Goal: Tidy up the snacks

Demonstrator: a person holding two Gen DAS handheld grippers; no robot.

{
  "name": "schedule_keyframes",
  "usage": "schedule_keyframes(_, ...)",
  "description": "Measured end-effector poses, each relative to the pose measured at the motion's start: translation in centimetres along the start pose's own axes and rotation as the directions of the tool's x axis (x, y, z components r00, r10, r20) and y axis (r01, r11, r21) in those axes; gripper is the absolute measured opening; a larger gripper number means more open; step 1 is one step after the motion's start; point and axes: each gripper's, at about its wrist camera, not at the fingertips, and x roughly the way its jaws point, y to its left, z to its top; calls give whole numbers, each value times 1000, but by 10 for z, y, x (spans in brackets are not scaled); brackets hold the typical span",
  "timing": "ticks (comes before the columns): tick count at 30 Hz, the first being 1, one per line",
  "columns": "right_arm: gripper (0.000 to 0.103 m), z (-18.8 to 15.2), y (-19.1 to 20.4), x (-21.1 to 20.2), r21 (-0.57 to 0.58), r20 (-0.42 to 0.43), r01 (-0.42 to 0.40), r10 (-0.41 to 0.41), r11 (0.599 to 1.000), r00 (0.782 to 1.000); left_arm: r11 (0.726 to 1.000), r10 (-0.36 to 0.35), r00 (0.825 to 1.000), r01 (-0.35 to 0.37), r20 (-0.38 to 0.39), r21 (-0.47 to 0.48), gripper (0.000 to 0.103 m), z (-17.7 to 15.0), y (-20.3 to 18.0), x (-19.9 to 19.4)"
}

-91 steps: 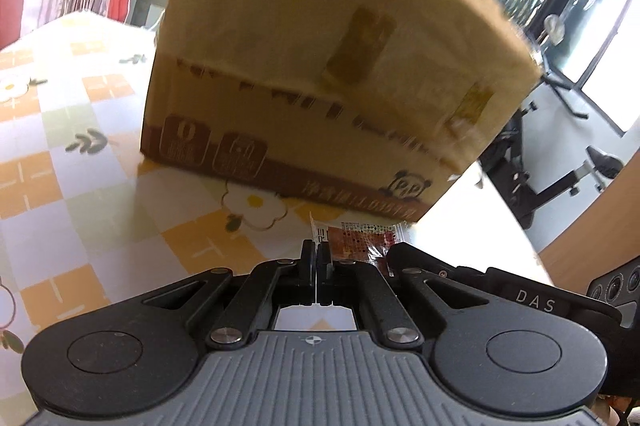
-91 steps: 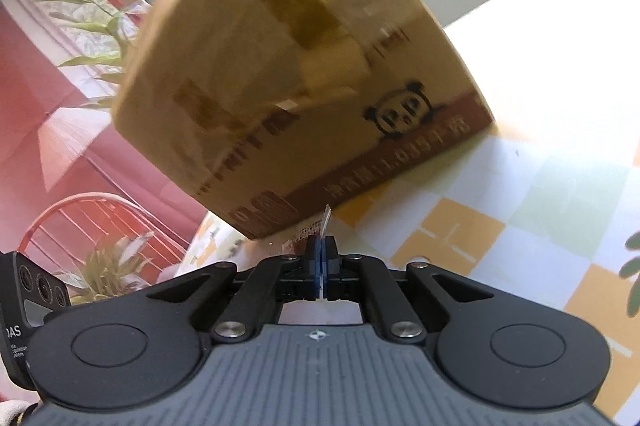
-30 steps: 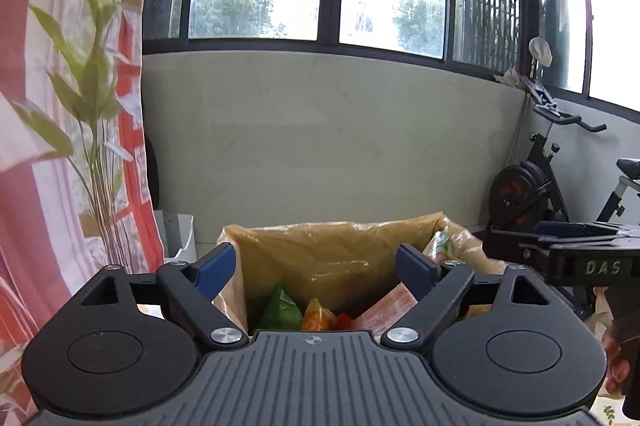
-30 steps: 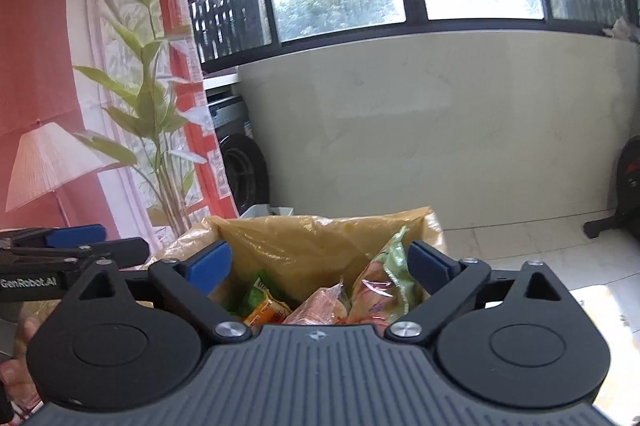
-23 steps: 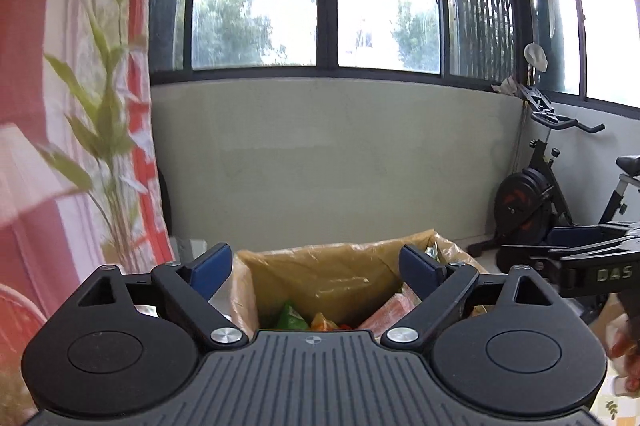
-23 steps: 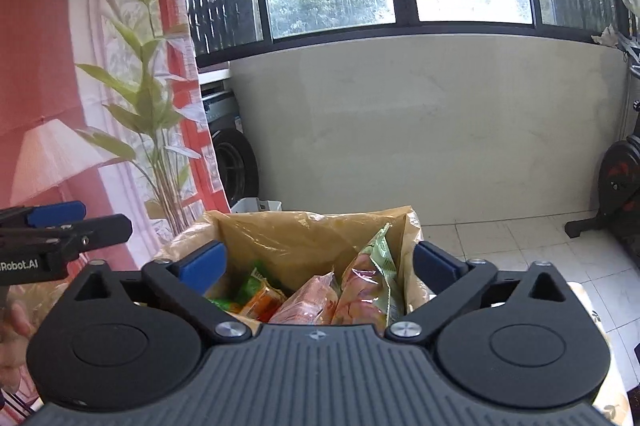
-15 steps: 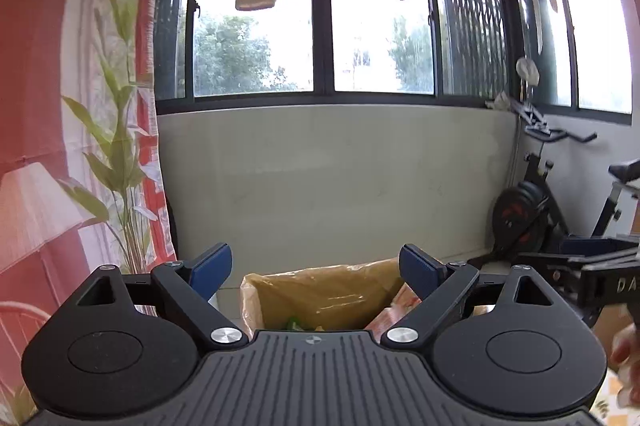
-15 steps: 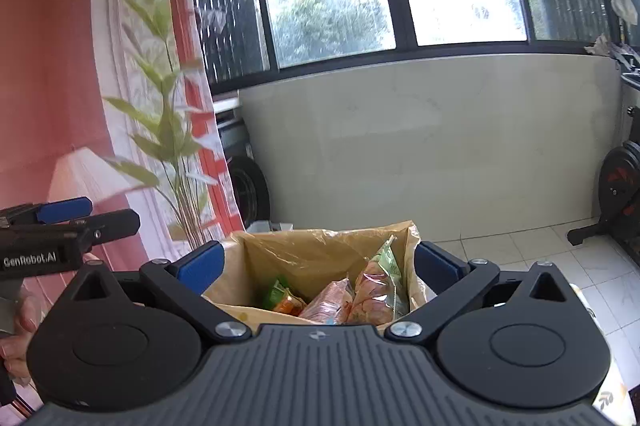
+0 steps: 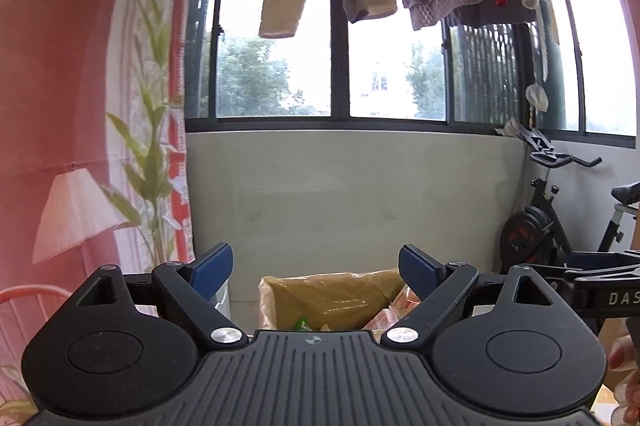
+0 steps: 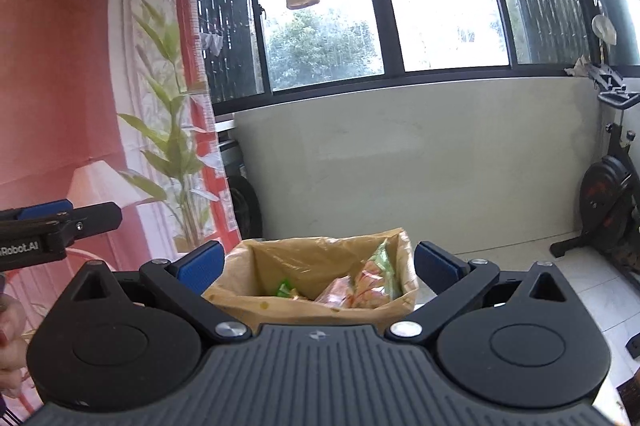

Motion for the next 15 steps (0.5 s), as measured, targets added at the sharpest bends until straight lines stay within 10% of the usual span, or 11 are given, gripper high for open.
schedule_keyframes(15, 103, -11, 1, -13, 25, -5, 19, -19, 1000, 1000, 999, 48, 999, -49, -21, -13, 91, -8, 8, -16)
